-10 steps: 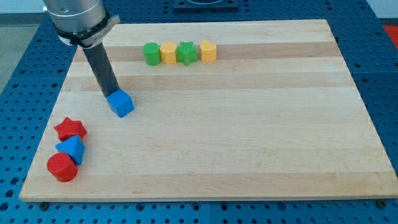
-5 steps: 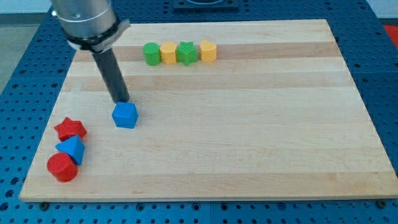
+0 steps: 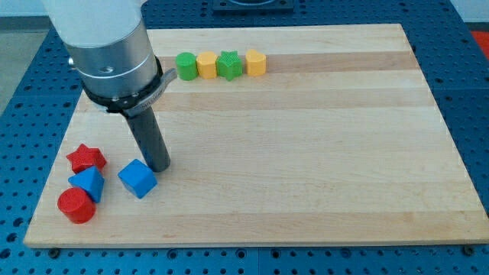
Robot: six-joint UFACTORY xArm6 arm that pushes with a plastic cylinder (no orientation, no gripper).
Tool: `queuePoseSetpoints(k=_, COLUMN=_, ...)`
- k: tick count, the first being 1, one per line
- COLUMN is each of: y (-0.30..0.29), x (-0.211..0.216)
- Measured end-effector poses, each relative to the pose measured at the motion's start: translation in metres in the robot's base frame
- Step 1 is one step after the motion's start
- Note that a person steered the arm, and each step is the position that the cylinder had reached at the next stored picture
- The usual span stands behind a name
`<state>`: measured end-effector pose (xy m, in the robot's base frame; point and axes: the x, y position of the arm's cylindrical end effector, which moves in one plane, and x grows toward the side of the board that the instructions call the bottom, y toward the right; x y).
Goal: Place the blue cube towards the right side of the red circle
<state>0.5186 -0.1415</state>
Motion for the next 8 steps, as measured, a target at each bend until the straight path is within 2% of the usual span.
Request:
queuePoseSetpoints(k=1, y=0.0, x=0.03)
queuePoseSetpoints(k=2, y=0.002, x=0.036)
queuePoseSetpoints(k=4, y=0.007, x=-0.009)
queuePoseSetpoints(k=6, y=-0.02, x=0.029)
queuePoseSetpoints(k=7, y=-0.02, x=0.031)
queuePoseSetpoints(k=8, y=0.014, x=0.024)
